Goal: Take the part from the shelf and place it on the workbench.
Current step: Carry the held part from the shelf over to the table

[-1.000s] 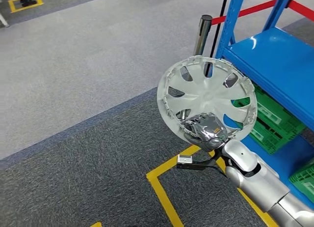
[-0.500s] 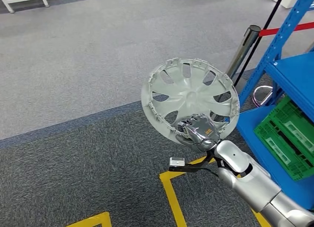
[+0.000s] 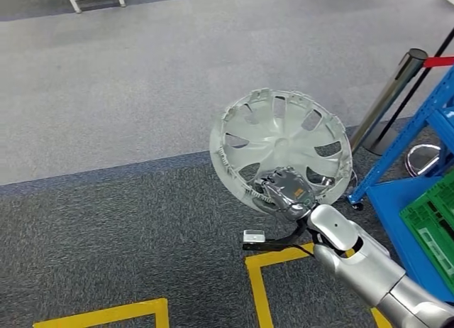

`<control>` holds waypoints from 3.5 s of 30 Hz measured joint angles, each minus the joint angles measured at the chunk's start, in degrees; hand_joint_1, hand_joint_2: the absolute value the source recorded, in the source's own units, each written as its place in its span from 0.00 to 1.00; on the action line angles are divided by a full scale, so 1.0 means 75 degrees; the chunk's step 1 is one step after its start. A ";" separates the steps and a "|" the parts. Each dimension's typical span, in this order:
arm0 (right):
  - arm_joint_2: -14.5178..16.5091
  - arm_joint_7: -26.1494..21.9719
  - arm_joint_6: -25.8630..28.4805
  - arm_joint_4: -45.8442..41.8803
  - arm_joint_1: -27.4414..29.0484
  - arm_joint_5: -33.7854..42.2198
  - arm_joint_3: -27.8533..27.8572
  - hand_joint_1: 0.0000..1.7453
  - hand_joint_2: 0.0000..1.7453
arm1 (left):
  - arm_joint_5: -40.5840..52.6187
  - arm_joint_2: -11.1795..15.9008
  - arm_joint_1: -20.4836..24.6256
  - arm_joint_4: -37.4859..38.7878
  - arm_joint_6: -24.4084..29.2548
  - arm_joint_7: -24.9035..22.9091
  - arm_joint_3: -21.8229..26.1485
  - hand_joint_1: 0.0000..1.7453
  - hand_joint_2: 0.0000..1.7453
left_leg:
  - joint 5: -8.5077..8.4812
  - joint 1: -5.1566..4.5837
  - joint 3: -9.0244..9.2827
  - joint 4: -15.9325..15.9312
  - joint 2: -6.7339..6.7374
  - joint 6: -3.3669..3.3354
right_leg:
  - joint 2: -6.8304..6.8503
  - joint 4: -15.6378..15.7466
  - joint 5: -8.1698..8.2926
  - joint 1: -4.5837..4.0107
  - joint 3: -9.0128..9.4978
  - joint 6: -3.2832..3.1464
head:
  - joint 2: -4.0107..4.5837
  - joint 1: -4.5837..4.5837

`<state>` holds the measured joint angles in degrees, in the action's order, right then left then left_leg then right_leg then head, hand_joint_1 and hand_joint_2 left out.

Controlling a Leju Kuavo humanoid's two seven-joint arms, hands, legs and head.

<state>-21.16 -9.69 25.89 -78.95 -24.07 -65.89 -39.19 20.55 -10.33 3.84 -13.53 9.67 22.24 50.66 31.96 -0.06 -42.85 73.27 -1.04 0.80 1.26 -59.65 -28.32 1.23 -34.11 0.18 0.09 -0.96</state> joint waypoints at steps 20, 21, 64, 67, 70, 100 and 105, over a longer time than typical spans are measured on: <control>0.0480 -0.0180 0.0010 0.0127 -0.0756 0.0265 -0.0647 1.00 1.00 | 0.0003 0.0084 0.0301 -0.0003 -0.0047 0.0091 0.0008 0.00 1.00 | -0.0889 -0.0029 0.1022 -0.1929 -0.0590 -0.0335 | -0.0400 -0.0810 -0.0079 0.0045 -0.0534 0.0323 | 0.0000 0.0100; 0.0506 -0.0188 0.0015 0.0143 -0.0809 0.0281 -0.0671 1.00 1.00 | -0.0004 0.0093 0.0338 -0.0003 -0.0061 0.0101 0.0009 0.00 1.00 | -0.0858 -0.0019 0.0988 -0.1862 -0.0682 -0.0290 | -0.0555 -0.0406 0.0066 0.0071 -0.0336 0.0326 | 0.0000 0.0098; 0.1074 -0.0236 0.0025 0.0236 -0.1362 0.0353 -0.1352 1.00 1.00 | -0.0129 0.0254 0.0015 -0.0005 0.0079 0.0165 0.0222 0.00 1.00 | -0.0431 0.0044 -0.0124 -0.0039 0.0069 0.0053 | 0.0203 -0.0039 -0.0090 -0.0006 0.0077 0.0021 | 0.0000 -0.0028; 0.1101 -0.0237 0.0023 0.0236 -0.1381 0.0353 -0.1362 1.00 1.00 | -0.0122 0.0263 0.0024 -0.0006 0.0066 0.0167 0.0224 0.00 1.00 | -0.1040 -0.0065 0.0565 -0.1437 0.0499 -0.0080 | 0.0442 -0.0027 -0.0184 -0.0043 0.0196 0.0067 | 0.0000 -0.0034; 0.1131 -0.0245 0.0024 0.0235 -0.1417 0.0338 -0.1370 1.00 1.00 | -0.0104 0.0264 0.0037 -0.0006 0.0044 0.0176 0.0224 0.00 1.00 | -0.1020 -0.0163 0.0700 -0.1809 0.0612 -0.0216 | 0.0678 0.0030 -0.0241 -0.0101 0.0266 0.0163 | 0.0000 -0.0027; 0.1202 -0.0290 -0.0022 0.0212 -0.1567 0.0353 -0.1498 1.00 1.00 | 0.0100 0.0284 0.0110 -0.0003 0.0022 0.0169 0.0225 0.00 1.00 | -0.0985 -0.0120 0.0791 -0.1824 0.0688 -0.0162 | 0.0640 0.0093 -0.0158 -0.0084 0.0270 0.0199 | 0.0000 -0.0083; 0.1211 -0.0334 -0.0033 0.0206 -0.1647 0.0372 -0.1527 1.00 1.00 | 0.0128 0.0282 0.0126 -0.0006 0.0015 0.0165 0.0224 0.00 1.00 | -0.1005 -0.0020 0.0875 -0.1936 0.0237 -0.0383 | 0.0065 -0.0745 -0.0691 -0.0031 -0.0104 0.0337 | 0.0000 0.0004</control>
<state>-12.08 -12.20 25.64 -77.40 -36.43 -63.10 -50.64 21.51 -8.21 4.79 -13.57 9.79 23.47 52.34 24.42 -0.21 -36.29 58.74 0.74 -2.07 1.74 -65.24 -33.50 1.00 -34.89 2.71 0.09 -0.93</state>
